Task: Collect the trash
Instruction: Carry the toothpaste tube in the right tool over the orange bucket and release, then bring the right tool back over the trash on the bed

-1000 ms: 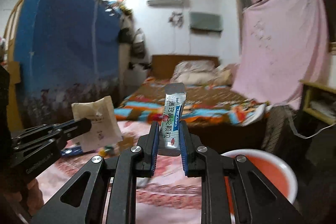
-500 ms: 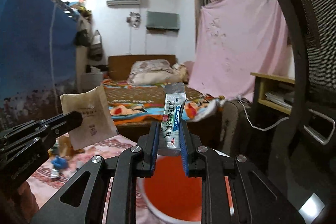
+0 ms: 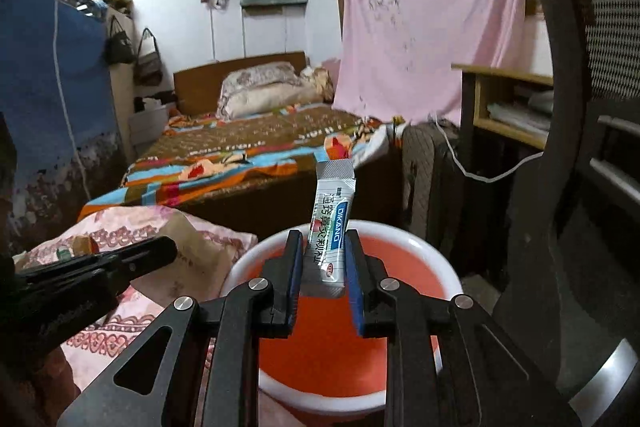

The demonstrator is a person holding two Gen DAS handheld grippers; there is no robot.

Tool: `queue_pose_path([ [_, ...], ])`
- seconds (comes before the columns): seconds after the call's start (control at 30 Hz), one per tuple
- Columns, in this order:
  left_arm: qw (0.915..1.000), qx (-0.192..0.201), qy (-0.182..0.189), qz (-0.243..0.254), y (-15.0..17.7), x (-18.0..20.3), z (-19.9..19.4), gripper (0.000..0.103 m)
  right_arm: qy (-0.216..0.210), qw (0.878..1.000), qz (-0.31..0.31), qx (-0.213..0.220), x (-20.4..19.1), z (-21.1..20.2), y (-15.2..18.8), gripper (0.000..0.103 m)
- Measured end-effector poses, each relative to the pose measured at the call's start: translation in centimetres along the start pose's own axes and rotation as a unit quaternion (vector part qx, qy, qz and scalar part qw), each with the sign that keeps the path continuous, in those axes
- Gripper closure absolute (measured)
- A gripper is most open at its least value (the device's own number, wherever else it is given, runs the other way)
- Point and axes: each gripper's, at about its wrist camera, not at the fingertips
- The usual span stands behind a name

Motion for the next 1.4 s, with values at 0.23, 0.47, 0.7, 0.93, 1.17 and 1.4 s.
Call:
queue_pose_path([
  [0.23, 0.9986, -0.027, 0.005, -0.047, 0.3, -1.8, 0.8, 0.103, -0.004, 1.000, 0.012, -0.026, 0.5, 1.5, 0.3, 0.082],
  [0.47, 0.9987, -0.032, 0.017, -0.037, 0.3, -1.3, 1.3, 0.103, -0.002, 0.999, 0.011, -0.031, 0.5, 1.4, 0.4, 0.076],
  [0.7, 0.9987, -0.027, 0.020, -0.038, 0.0, -1.4, 1.2, 0.095, 0.007, 1.000, 0.009, -0.028, 0.6, 0.9, 0.5, 0.073],
  [0.93, 0.9995, 0.026, -0.014, -0.012, -0.1, -1.8, -1.8, 0.075, -0.002, 1.000, 0.008, 0.015, -0.1, -0.8, 0.1, 0.059],
  [1.17, 0.9913, 0.107, -0.071, 0.027, 0.5, -2.8, -6.9, 0.035, -0.022, 0.996, 0.010, 0.081, -1.5, -3.8, -0.7, 0.019],
  [1.4, 0.9741, 0.187, -0.125, 0.026, 2.0, -5.1, -12.0, 0.011, -0.059, 0.989, -0.005, 0.139, -4.3, -6.6, -1.5, 0.000],
])
Point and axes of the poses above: each gripper's, at about its wrist camera, not at the fingertips, and z roughly the way its jaws point, x to its right, y to its underside, and after that the axes turned 1 degree about -x, right-handed
